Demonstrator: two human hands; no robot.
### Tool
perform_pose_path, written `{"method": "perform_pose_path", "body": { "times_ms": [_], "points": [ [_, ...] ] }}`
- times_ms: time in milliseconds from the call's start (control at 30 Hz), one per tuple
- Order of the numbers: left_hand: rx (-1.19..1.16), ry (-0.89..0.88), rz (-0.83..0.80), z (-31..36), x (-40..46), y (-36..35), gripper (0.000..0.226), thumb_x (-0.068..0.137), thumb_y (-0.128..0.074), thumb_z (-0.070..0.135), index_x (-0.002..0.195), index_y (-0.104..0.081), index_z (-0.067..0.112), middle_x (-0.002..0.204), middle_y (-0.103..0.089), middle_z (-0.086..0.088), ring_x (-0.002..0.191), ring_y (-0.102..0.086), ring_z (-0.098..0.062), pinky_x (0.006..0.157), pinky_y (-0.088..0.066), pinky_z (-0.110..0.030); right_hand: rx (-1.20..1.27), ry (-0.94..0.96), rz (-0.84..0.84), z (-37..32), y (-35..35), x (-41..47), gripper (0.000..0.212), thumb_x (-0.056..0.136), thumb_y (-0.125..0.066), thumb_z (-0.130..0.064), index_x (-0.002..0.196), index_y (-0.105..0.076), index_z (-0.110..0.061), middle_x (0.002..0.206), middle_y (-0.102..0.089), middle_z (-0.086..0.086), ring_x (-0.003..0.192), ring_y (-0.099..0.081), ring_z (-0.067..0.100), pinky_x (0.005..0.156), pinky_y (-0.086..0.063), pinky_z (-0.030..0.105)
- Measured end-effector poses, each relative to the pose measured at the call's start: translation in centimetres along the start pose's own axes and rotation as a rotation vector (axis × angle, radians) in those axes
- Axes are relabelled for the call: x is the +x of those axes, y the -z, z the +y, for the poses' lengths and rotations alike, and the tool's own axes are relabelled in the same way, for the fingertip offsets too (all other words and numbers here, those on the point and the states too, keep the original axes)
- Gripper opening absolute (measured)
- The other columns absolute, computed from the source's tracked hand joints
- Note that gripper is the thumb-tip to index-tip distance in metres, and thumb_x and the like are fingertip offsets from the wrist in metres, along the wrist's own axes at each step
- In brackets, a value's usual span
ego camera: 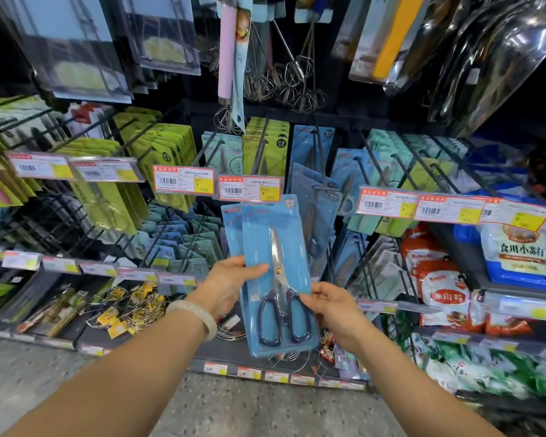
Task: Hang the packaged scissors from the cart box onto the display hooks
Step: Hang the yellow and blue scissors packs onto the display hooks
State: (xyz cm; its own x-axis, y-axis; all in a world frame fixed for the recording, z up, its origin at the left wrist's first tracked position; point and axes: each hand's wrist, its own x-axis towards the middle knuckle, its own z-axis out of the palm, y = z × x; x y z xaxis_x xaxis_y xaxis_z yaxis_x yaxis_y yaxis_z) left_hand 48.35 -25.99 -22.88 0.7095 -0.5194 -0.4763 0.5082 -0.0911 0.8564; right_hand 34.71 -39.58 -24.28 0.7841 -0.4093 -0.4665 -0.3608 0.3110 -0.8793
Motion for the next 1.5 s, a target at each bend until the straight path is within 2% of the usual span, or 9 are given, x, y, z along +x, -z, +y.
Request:
{"method": "perform_pose_path", "body": {
  "times_ms": [200, 467, 633, 867, 967, 1033, 1167, 1333, 1500],
  "points": [
    [-0.042, -0.049, 0.003, -0.5, -0.4, 0.4, 0.014, 0.08, -0.068, -0.002, 0.093, -0.067, 0.001, 0.091, -0.072, -0.012, 0.07, -0.071, -0.018, 0.065, -0.06, -0.028, 0.125, 0.012, 0.0, -0.3, -0.3, -0.3, 0.015, 0.091, -0.054, -0.002, 0.104, -0.06, -0.005, 0.091, -0.069, 0.011, 0.074, -0.066, 0.02, 0.064, -0.057, 0.028],
    [-0.056, -0.081, 0.072, 0.0, -0.4, 0.2, 0.025, 0.075, -0.071, -0.004, 0.099, -0.066, -0.002, 0.092, -0.071, -0.013, 0.083, -0.068, -0.027, 0.09, -0.053, -0.042, 0.245, 0.028, 0.01, -0.1, -0.4, -0.1, 0.012, 0.092, -0.051, 0.0, 0.1, -0.059, -0.003, 0.085, -0.069, 0.008, 0.067, -0.067, 0.014, 0.058, -0.057, 0.024],
    [-0.063, -0.061, 0.112, 0.1, -0.1, 0.0, 0.012, 0.077, -0.069, -0.006, 0.082, -0.066, 0.004, 0.086, -0.069, -0.012, 0.076, -0.066, -0.026, 0.088, -0.052, -0.044, 0.156, 0.003, -0.022, 0.2, -0.1, -0.1, 0.01, 0.088, -0.059, -0.004, 0.098, -0.06, -0.007, 0.085, -0.071, 0.004, 0.071, -0.068, 0.013, 0.063, -0.055, 0.023],
    [-0.168, -0.028, 0.208, 0.2, 0.2, -0.3, 0.012, 0.083, -0.066, -0.001, 0.08, -0.061, 0.009, 0.081, -0.066, -0.008, 0.071, -0.062, -0.021, 0.077, -0.054, -0.039, -0.057, -0.159, -0.13, 0.2, 1.6, -0.7, 0.035, 0.076, -0.069, 0.005, 0.109, -0.057, -0.001, 0.097, -0.068, 0.013, 0.086, -0.065, 0.022, 0.077, -0.054, 0.03],
    [-0.149, -0.014, 0.179, 0.1, 0.3, -0.7, 0.013, 0.084, -0.066, 0.003, 0.096, -0.063, 0.004, 0.092, -0.067, -0.01, 0.076, -0.063, -0.022, 0.08, -0.054, -0.038, -0.188, -0.188, -0.173, 0.2, 1.2, -1.3, 0.031, 0.078, -0.067, 0.007, 0.106, -0.056, -0.001, 0.092, -0.066, 0.014, 0.072, -0.062, 0.015, 0.056, -0.048, 0.018],
    [-0.123, -0.013, 0.182, 0.2, 0.2, -1.0, 0.016, 0.085, -0.067, 0.005, 0.099, -0.062, 0.004, 0.097, -0.067, -0.012, 0.084, -0.063, -0.024, 0.09, -0.051, -0.042, -0.235, -0.169, -0.177, 0.3, 1.1, -1.6, 0.024, 0.08, -0.065, 0.005, 0.1, -0.058, -0.005, 0.09, -0.068, 0.011, 0.07, -0.061, 0.014, 0.053, -0.044, 0.017],
    [-0.08, -0.053, 0.182, 0.7, -0.1, -1.0, 0.012, 0.083, -0.068, 0.005, 0.094, -0.064, 0.007, 0.093, -0.066, -0.007, 0.092, -0.062, -0.025, 0.095, -0.048, -0.04, 0.015, -0.141, -0.143, 0.6, 1.6, -1.9, 0.016, 0.088, -0.057, 0.002, 0.101, -0.056, -0.007, 0.092, -0.07, 0.008, 0.081, -0.066, 0.019, 0.069, -0.056, 0.025],
    [-0.192, -0.042, 0.213, 0.9, -0.3, -1.3, 0.011, 0.085, -0.065, 0.002, 0.09, -0.056, 0.007, 0.088, -0.064, -0.007, 0.076, -0.062, -0.021, 0.079, -0.053, -0.041, 0.434, -0.179, 0.0, 1.9, 1.2, -1.6, 0.009, 0.086, -0.057, 0.003, 0.093, -0.061, -0.001, 0.076, -0.073, 0.01, 0.063, -0.07, 0.015, 0.054, -0.057, 0.022],
    [-0.173, -0.024, 0.287, 0.4, 0.5, -0.8, 0.011, 0.083, -0.07, 0.01, 0.088, -0.06, 0.011, 0.11, -0.066, -0.015, 0.084, -0.061, -0.025, 0.09, -0.05, -0.042, 0.494, -0.113, 0.029, 2.9, 0.2, -2.0, 0.018, 0.086, -0.052, 0.012, 0.091, -0.06, -0.003, 0.07, -0.073, 0.006, 0.06, -0.07, 0.012, 0.053, -0.056, 0.02]
  ]
}}
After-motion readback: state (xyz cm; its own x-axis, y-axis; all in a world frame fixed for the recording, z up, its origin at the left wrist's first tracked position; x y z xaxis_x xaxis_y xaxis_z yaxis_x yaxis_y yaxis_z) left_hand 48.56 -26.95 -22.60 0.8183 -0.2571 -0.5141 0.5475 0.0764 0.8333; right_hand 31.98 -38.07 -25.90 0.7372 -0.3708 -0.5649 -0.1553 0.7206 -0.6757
